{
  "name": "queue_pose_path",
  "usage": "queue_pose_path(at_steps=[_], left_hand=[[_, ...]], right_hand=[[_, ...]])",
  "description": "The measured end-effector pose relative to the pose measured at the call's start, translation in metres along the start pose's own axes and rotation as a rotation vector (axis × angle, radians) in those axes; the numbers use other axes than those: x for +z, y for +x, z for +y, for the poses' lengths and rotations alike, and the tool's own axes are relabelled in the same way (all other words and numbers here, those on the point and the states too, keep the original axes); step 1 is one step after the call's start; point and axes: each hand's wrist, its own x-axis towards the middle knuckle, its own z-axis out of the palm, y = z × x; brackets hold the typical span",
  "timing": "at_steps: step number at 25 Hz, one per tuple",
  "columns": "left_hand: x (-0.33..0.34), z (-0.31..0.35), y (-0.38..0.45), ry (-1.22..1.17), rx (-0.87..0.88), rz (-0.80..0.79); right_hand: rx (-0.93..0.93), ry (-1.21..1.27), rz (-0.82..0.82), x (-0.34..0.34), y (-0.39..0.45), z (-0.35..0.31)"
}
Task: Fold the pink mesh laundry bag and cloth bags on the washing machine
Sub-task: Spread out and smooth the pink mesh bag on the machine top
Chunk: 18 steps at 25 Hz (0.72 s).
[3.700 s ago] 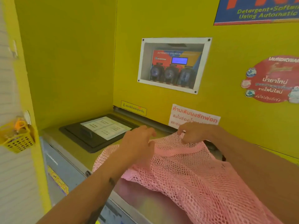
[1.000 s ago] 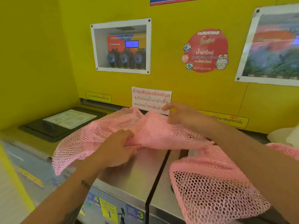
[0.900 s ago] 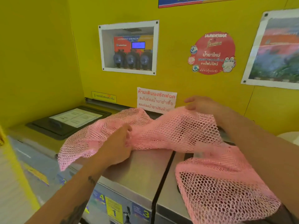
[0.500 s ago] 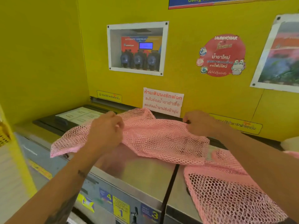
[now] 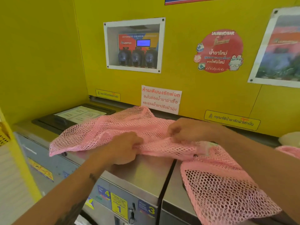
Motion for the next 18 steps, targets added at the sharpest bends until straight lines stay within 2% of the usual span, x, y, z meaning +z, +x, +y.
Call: queue_pose_path(at_steps=[2, 3, 5, 6, 7, 9, 11, 12, 13, 15, 16, 17, 18], left_hand=[[-0.024, -0.001, -0.015, 0.011, 0.032, -0.192], [-0.04, 0.001, -0.024, 0.017, 0.023, -0.333], [-0.068, 0.008, -0.037, -0.056, -0.04, -0.498], [-0.079, 0.013, -0.039, -0.146, -0.079, -0.489], [-0.084, 0.017, -0.037, -0.244, -0.089, -0.428], [-0.077, 0.026, -0.02, -0.397, -0.058, -0.137], [-0.059, 0.036, 0.003, -0.368, -0.053, 0.192], [-0.049, 0.037, 0.015, -0.303, -0.059, 0.258], [-0.039, 0.036, 0.025, -0.224, -0.073, 0.202], [-0.02, 0.035, 0.039, -0.029, -0.133, -0.157], [-0.019, 0.036, 0.042, 0.04, -0.157, -0.289], [-0.022, 0.038, 0.045, 0.065, -0.162, -0.324], [-0.026, 0.04, 0.051, 0.047, -0.133, -0.271]], right_hand=[[0.047, 0.202, 0.0, -0.017, -0.007, 0.002], [0.074, 0.179, 0.042, -0.022, -0.005, 0.009], [0.121, -0.097, 0.164, -0.026, 0.007, 0.026], [0.144, -0.224, 0.19, -0.023, 0.014, 0.034], [0.164, -0.308, 0.184, -0.018, 0.02, 0.041], [0.188, -0.394, 0.12, -0.003, 0.029, 0.053], [0.208, -0.449, 0.07, 0.004, 0.028, 0.06], [0.219, -0.471, 0.056, 0.001, 0.023, 0.06], [0.231, -0.491, 0.013, -0.005, 0.018, 0.059], [0.246, -0.499, -0.091, -0.021, 0.007, 0.056], [0.246, -0.484, -0.066, -0.027, 0.005, 0.056], [0.239, -0.453, 0.025, -0.031, 0.004, 0.057], [0.234, -0.411, 0.149, -0.033, 0.007, 0.061]])
